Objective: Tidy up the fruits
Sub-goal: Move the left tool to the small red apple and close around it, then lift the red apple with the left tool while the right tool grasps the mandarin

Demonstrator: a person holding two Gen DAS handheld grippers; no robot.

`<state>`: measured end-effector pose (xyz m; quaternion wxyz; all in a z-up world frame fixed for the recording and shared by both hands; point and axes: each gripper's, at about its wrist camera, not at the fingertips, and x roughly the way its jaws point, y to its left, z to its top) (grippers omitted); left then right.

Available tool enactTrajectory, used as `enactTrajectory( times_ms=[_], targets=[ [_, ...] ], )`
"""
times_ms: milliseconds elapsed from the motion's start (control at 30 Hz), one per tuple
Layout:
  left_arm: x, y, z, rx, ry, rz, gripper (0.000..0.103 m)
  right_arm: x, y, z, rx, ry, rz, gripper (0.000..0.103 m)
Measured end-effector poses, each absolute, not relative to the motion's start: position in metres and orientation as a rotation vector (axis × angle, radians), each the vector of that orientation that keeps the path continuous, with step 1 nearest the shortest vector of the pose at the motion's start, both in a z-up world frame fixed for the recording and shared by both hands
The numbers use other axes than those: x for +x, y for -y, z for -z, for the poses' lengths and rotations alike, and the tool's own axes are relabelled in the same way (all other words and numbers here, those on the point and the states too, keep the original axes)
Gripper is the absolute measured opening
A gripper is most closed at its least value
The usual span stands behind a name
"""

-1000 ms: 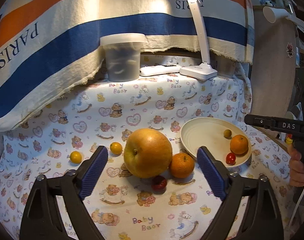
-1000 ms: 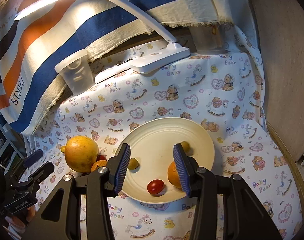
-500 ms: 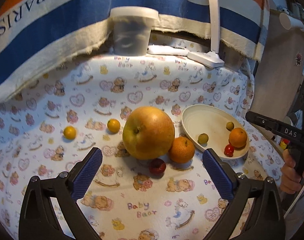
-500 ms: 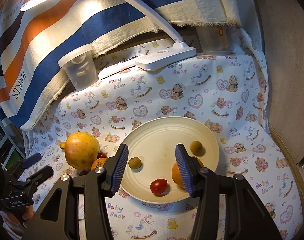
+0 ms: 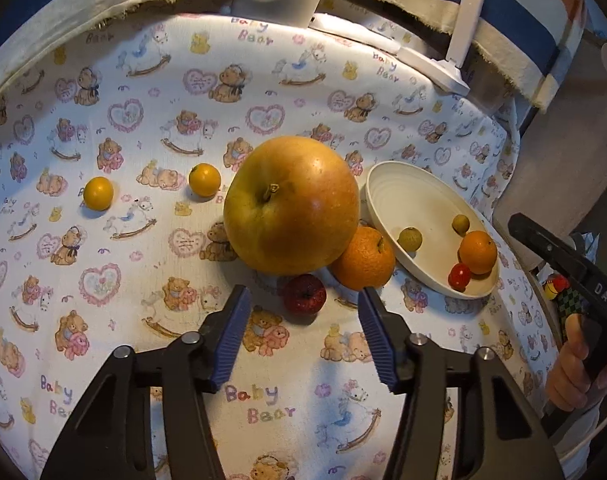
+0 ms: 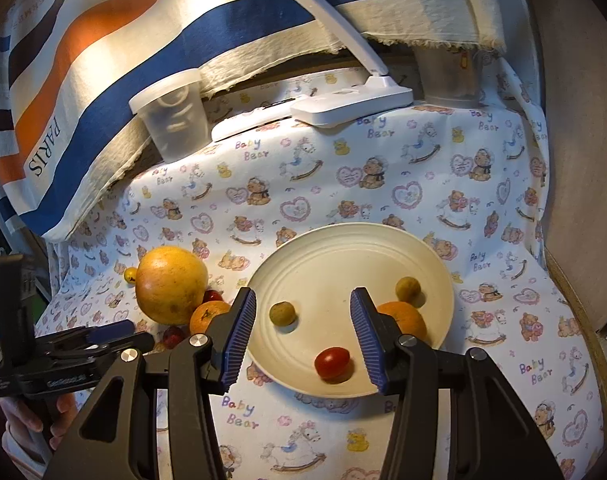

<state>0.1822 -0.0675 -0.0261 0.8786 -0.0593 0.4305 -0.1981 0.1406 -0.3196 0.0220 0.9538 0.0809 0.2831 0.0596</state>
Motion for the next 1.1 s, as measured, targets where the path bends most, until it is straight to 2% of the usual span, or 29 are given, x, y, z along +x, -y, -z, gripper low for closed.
enactTrajectory(
  times_ms=[233,367,400,433,500,667,833,1100],
  targets=[
    [0.192,0.072,0.037,-0.120,-0.906,0.448,0.039,0.139,0.316,-0.023,0.155,-0.572,-0.131,0.051],
    [0.198,0.073,0.042,-0.140,-0.918,0.457,0.039,0.140,0.316,-0.022,0.143,-0.572,-0.117,0.051],
    [0.200,0.072,0.043,-0.138,-0.922,0.455,0.037,0.140,0.316,-0.021,0.141,-0.576,-0.113,0.051],
    [0.201,0.073,0.045,-0.134,-0.926,0.451,0.030,0.141,0.316,-0.020,0.142,-0.581,-0.115,0.051],
    [0.203,0.073,0.047,-0.146,-0.938,0.472,0.026,0.142,0.316,-0.020,0.145,-0.586,-0.119,0.051],
    [0.198,0.071,0.042,-0.155,-0.944,0.479,0.026,0.140,0.314,-0.022,0.135,-0.574,-0.118,0.051],
    [0.183,0.068,0.027,-0.015,-0.938,0.341,0.026,0.140,0.316,-0.022,0.143,-0.577,-0.113,0.051],
    [0.192,0.044,0.037,-0.047,-0.980,0.257,0.026,0.142,0.316,-0.019,0.139,-0.585,-0.110,0.051]
  ],
)
